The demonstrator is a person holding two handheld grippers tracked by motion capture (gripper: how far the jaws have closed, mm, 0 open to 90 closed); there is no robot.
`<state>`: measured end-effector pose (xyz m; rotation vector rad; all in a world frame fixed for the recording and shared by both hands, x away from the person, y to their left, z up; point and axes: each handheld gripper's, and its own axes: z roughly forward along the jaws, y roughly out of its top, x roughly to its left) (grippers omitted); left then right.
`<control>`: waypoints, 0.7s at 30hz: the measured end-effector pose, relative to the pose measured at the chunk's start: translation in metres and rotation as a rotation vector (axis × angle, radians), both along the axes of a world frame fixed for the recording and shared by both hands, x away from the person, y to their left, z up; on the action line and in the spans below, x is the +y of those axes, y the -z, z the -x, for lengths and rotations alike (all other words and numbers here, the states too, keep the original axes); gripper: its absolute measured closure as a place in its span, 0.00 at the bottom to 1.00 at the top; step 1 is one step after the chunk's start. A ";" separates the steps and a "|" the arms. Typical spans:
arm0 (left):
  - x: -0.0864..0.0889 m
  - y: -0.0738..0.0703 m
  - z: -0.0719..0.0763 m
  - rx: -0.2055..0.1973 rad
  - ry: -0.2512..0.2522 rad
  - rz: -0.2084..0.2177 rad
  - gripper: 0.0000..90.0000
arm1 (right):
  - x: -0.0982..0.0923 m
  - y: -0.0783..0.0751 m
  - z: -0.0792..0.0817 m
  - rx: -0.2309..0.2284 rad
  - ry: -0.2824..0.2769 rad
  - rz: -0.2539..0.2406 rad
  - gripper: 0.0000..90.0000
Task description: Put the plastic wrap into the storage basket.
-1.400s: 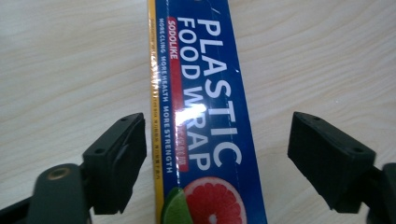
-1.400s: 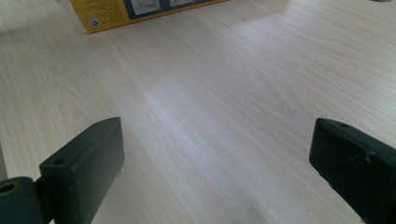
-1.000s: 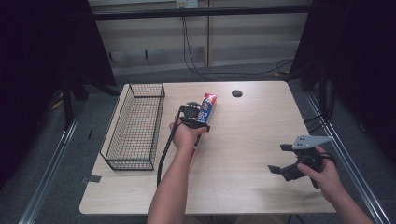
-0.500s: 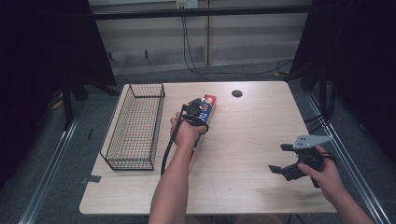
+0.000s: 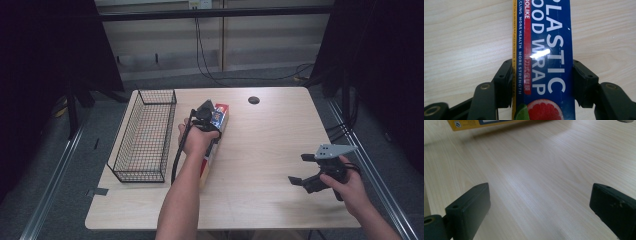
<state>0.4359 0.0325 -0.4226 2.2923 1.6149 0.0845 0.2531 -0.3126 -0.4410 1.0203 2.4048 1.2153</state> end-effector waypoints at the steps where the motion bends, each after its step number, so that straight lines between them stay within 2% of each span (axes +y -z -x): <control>1: 0.002 -0.004 0.001 0.000 -0.004 0.005 0.48 | 0.000 0.000 0.000 0.001 0.005 0.000 0.03; 11: 0.009 -0.023 0.003 0.000 -0.031 0.017 0.48 | 0.000 0.000 0.000 0.003 0.004 0.001 0.03; 21: 0.015 -0.035 0.005 0.001 -0.052 0.023 0.48 | 0.001 -0.001 0.000 0.000 0.000 -0.008 0.03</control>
